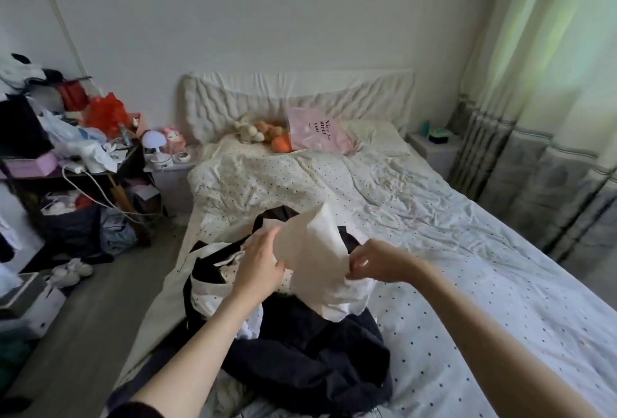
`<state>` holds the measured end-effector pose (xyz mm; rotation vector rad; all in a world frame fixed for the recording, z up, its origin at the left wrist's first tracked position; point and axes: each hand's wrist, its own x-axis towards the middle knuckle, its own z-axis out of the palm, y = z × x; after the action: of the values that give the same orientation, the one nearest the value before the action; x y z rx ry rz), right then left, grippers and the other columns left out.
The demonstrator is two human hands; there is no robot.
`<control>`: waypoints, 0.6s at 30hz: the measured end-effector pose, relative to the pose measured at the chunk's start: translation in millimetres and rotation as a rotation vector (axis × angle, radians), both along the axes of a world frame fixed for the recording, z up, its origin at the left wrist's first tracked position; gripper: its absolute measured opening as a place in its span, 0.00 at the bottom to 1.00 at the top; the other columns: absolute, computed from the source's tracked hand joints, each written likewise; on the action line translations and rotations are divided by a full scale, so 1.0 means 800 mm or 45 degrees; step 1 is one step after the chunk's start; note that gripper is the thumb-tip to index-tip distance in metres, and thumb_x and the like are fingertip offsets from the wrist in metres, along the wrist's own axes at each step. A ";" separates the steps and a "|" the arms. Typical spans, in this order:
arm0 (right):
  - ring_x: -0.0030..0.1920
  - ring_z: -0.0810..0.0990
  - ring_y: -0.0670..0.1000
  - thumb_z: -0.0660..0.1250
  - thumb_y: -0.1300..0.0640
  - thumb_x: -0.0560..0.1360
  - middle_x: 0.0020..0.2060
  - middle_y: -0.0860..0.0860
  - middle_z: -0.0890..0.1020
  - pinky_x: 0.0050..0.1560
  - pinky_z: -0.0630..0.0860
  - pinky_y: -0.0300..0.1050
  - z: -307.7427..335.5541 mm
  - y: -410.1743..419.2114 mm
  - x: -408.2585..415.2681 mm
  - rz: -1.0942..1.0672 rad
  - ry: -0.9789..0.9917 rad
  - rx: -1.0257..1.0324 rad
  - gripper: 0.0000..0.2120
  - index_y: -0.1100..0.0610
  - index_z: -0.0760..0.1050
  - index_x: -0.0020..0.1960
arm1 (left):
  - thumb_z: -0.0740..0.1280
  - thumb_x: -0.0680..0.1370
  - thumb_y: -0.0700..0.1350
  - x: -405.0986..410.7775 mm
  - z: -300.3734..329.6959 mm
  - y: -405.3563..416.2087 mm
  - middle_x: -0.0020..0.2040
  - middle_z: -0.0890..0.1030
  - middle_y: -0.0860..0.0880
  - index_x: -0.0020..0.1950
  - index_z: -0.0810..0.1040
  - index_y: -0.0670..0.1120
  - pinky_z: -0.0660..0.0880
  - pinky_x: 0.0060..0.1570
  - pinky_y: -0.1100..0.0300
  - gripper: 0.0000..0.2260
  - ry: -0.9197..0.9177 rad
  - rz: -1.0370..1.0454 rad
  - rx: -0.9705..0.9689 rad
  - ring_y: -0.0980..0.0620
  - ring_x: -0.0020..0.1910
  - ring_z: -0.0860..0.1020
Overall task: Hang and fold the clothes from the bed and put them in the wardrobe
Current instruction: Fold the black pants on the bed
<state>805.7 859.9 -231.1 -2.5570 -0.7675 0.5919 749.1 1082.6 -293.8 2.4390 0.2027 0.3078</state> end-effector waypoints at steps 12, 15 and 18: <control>0.57 0.76 0.58 0.59 0.50 0.79 0.50 0.54 0.76 0.51 0.73 0.50 -0.050 0.064 0.051 -0.277 -0.346 -0.066 0.12 0.55 0.74 0.57 | 0.55 0.79 0.36 0.007 -0.063 0.011 0.77 0.53 0.52 0.74 0.61 0.53 0.50 0.73 0.55 0.25 0.340 -0.364 0.334 0.50 0.77 0.47; 0.67 0.68 0.56 0.58 0.46 0.79 0.67 0.53 0.70 0.63 0.66 0.56 -0.087 0.102 0.073 -0.304 -0.228 -0.180 0.23 0.54 0.63 0.71 | 0.56 0.80 0.39 0.022 -0.073 0.035 0.76 0.58 0.50 0.73 0.64 0.48 0.53 0.71 0.56 0.21 0.296 -0.266 0.361 0.49 0.76 0.51; 0.69 0.65 0.56 0.60 0.45 0.78 0.69 0.53 0.68 0.63 0.62 0.58 -0.120 0.131 0.096 -0.366 -0.177 -0.231 0.27 0.54 0.59 0.72 | 0.56 0.81 0.40 0.039 -0.079 0.060 0.75 0.60 0.49 0.73 0.65 0.46 0.55 0.71 0.54 0.19 0.302 -0.207 0.350 0.49 0.76 0.53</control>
<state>882.7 964.8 -326.9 -2.8302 -0.3911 0.4103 780.6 1130.6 -356.7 2.7428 0.0661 -0.0298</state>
